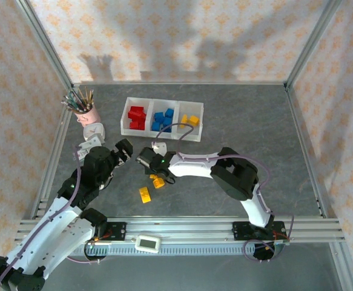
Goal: Sort the legos into containers by color
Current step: Rotate the lego at the center of the table, then pick up the lego from the center of the table.
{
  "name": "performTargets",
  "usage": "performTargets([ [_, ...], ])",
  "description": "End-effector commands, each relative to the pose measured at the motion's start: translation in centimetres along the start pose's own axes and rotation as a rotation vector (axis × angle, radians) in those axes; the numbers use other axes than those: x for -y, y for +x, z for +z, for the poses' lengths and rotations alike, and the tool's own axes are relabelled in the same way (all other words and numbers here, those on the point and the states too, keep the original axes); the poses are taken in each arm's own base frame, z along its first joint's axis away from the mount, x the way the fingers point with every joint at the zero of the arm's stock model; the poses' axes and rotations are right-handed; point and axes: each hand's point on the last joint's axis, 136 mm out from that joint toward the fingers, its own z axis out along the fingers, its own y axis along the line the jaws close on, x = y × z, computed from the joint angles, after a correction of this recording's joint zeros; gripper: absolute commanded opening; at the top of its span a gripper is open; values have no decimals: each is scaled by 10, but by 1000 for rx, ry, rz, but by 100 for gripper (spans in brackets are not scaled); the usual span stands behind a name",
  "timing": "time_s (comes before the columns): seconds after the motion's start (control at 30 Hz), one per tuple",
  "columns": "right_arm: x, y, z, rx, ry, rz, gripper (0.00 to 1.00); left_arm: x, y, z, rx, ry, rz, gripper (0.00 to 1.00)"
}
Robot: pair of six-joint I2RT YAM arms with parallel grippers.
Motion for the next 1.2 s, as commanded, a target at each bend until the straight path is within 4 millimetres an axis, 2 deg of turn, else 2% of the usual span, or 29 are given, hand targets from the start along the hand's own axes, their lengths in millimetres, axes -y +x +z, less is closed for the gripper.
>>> performTargets([
  [0.0,9,10,-2,-11,69,-38,68,-14,1,-2,5,-59,-11,99],
  [0.2,5,21,1,-43,69,-53,61,-17,2,-3,2,-64,-17,99],
  [0.43,11,19,0,-30,105,-73,49,-16,1,-5,2,-59,-21,99],
  [0.57,6,17,3,-22,93,-71,44,-15,1,-5,3,-55,-24,99],
  [0.83,-7,-6,-2,51,74,-85,33,-12,2,-5,-9,-40,-20,99],
  [1.03,1,-27,-20,100,63,-61,30,-4,3,-5,-27,-12,-15,99],
  [1.17,16,-49,-38,154,65,-27,30,6,2,-3,-40,20,-10,99],
])
